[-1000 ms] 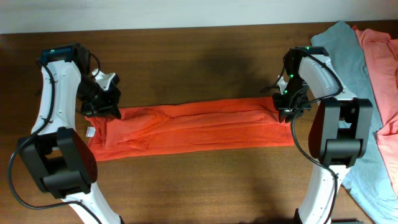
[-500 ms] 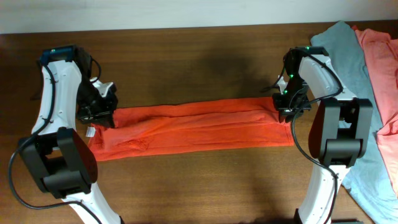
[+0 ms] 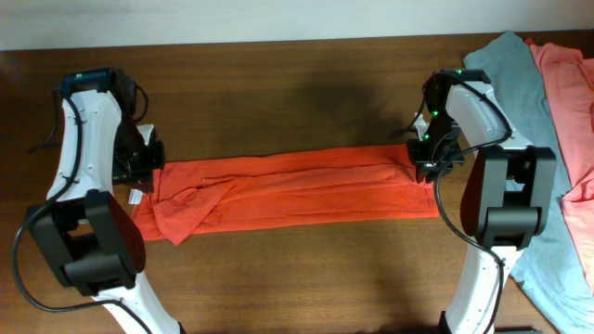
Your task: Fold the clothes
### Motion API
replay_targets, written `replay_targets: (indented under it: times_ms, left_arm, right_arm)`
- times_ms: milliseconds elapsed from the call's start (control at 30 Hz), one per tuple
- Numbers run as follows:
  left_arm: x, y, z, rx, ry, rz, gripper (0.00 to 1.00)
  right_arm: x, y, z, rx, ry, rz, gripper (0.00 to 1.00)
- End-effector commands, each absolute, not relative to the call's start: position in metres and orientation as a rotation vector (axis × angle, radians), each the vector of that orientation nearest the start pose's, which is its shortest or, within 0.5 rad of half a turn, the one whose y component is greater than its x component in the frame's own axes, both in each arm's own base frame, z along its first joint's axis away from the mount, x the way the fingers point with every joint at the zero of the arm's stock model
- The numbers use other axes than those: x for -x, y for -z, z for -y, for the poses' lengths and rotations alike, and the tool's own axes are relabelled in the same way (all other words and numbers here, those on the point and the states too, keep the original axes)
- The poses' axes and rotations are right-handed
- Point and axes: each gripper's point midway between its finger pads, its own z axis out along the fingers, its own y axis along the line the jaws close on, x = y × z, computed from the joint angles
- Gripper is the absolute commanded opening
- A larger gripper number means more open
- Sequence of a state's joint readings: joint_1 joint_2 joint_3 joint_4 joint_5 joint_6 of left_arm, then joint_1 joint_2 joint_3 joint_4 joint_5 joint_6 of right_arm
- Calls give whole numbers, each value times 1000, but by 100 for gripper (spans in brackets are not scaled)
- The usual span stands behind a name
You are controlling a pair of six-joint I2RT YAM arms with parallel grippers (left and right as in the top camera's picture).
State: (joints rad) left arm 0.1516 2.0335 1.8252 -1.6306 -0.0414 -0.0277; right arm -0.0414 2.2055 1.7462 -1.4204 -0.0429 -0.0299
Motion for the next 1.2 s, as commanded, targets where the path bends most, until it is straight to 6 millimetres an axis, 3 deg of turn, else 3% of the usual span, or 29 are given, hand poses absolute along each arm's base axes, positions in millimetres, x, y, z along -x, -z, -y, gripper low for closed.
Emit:
replay_targets:
  times_ms: [0, 133, 200, 333, 433, 500, 633, 767, 933, 1167]
  left_arm:
    - [-322, -126, -56, 367, -78, -3369, 0]
    - [-326, -128, -15, 127, 275, -3367, 0]
    - [-324, -129, -4, 46, 333, -3371, 1]
    - [-325, -126, -6, 23, 254, -3379, 4]
    - [-319, -121, -23, 172, 62, -3414, 10]
    - [-312, -116, -31, 250, -40, -3436, 20]
    - [-305, -103, -30, 287, -39, -3461, 36]
    - [-297, -90, -30, 288, -39, -3492, 38]
    - [-292, -76, -29, 288, -40, -3503, 38]
    - [-294, -70, -35, 277, -99, -3485, 39]
  right_arm:
    - [-346, -38, 8, -41, -104, -3449, 23]
    - [-346, -38, 8, -41, -104, -3449, 23]
    - [-346, -38, 8, -41, -104, -3449, 22]
    - [-346, -38, 8, -41, -103, -3449, 22]
    - [-346, -38, 8, -31, -105, -3449, 22]
    - [-346, -38, 8, -14, -107, -3448, 23]
    - [-348, -38, 8, -14, -108, -3444, 23]
    - [-347, -38, 8, -15, -108, -3445, 24]
    - [-346, -39, 8, -15, -109, -3451, 47]
    - [-337, -42, 7, -18, -114, -3489, 50]
